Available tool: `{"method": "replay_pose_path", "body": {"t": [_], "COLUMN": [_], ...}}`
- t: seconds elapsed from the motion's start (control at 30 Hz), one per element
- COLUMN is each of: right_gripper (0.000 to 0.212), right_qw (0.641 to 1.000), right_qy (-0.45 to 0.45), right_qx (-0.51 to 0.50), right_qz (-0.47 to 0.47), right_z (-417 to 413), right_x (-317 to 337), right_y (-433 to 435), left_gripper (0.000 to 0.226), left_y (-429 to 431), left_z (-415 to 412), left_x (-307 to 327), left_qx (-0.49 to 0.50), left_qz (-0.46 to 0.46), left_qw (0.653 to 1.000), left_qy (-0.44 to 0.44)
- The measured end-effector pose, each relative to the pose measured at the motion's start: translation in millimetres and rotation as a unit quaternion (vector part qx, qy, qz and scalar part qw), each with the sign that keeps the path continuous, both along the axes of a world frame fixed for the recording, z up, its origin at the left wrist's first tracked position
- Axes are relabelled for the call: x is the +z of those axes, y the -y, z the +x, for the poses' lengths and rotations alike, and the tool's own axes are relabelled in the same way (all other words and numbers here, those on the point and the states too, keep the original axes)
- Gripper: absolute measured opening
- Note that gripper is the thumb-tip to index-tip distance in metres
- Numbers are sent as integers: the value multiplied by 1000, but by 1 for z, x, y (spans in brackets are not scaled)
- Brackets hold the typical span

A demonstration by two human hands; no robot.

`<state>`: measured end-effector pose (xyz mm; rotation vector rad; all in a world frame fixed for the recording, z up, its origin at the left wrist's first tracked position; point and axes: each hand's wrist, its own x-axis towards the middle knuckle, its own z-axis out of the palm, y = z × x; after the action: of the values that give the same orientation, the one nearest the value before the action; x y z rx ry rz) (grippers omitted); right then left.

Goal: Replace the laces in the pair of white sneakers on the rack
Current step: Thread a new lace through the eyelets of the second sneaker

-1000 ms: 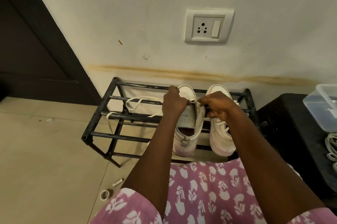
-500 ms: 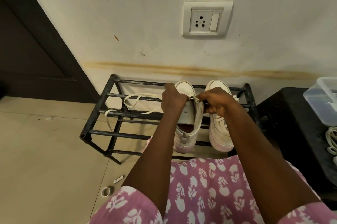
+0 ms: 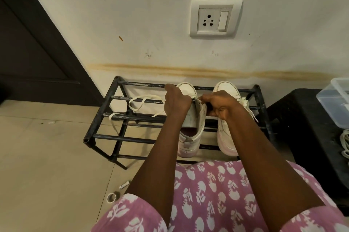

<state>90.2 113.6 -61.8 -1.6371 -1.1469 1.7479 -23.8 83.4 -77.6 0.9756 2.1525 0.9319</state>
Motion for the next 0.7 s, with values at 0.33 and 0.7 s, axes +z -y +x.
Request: {"method": "replay_pose_path", "body": {"t": [0.33,0.7], "right_gripper": [12,14], "right_qw": [1000,1000], "right_qy": [6,9], "right_qx": [-10,-26], "right_qz": [2,-1], "right_z": [1,-1], "right_x": [-4,-5], "right_y": [2,3], "left_gripper": [62,63], "left_y": [-3,-2], "left_z": [-4,-5], "left_x": [-4,-4], "left_qx": [-24,-27], "left_qz": [7,4], "left_qw": [999,999], "left_qy": [37,39]}}
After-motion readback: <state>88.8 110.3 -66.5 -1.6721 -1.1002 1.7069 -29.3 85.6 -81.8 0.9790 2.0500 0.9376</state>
